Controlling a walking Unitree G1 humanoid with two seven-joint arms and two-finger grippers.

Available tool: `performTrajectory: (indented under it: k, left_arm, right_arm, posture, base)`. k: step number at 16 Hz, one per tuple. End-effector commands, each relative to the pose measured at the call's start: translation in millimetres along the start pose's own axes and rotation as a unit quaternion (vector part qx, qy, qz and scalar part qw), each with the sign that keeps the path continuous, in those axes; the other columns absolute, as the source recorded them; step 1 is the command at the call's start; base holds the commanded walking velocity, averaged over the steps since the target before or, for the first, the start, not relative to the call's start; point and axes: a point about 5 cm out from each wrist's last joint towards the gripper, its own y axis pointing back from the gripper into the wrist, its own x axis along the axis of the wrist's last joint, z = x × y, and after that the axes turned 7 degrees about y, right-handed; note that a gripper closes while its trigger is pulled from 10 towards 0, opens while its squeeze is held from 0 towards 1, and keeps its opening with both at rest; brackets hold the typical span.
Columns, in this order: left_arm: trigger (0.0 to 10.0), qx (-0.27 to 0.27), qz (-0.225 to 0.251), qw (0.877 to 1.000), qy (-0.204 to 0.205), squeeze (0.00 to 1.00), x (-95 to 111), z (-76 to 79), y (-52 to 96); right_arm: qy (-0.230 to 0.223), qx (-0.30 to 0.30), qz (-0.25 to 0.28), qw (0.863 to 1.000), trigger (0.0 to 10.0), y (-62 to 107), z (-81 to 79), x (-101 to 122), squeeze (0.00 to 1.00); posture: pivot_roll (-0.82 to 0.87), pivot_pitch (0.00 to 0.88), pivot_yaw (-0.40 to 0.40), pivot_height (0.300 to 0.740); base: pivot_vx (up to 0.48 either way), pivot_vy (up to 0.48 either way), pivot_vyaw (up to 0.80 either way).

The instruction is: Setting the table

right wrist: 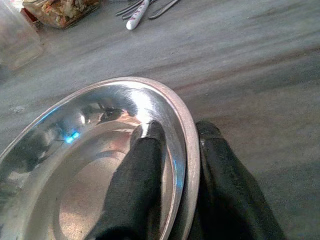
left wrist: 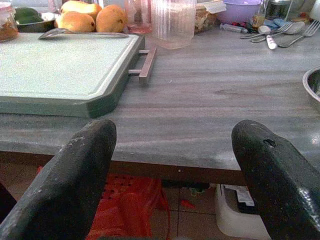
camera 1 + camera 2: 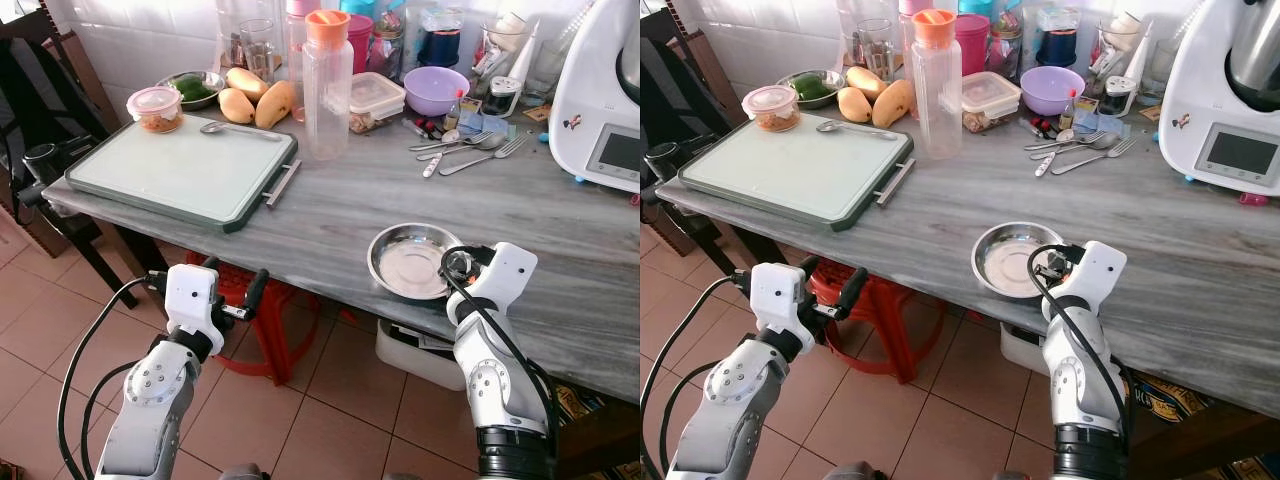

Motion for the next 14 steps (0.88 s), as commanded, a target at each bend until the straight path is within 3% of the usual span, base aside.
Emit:
performTrajectory:
  k: [1,9,14]
  left_arm:
    - [10.0,0.0,0.003,1.0,-0.008,0.0,3.8,-0.4,-1.1]
    - [10.0,0.002,0.0,1.0,-0.011,0.0,3.3,-1.3,-2.5]
    - [10.0,0.004,0.0,1.0,-0.012,0.0,3.0,-1.5,-3.0]
  right_arm:
    - [-0.001,-0.005,0.01,1.0,10.0,-2.5,-1.3,5.0,1.0]
    - [0.0,-0.005,0.03,1.0,10.0,-2.2,0.5,11.0,1.0]
    - [0.043,0.02,0.093,0.995,10.0,3.9,-2.8,33.1,1.0]
  posture:
    - [-0.04,0.0,0.038,0.74]
    - [-0.04,0.0,0.041,0.74]
    - [-0.05,0.0,0.04,0.74]
  base:
    - [0.0,0.0,0.0]
    - [0.0,0.0,0.0]
    - [0.0,0.0,0.0]
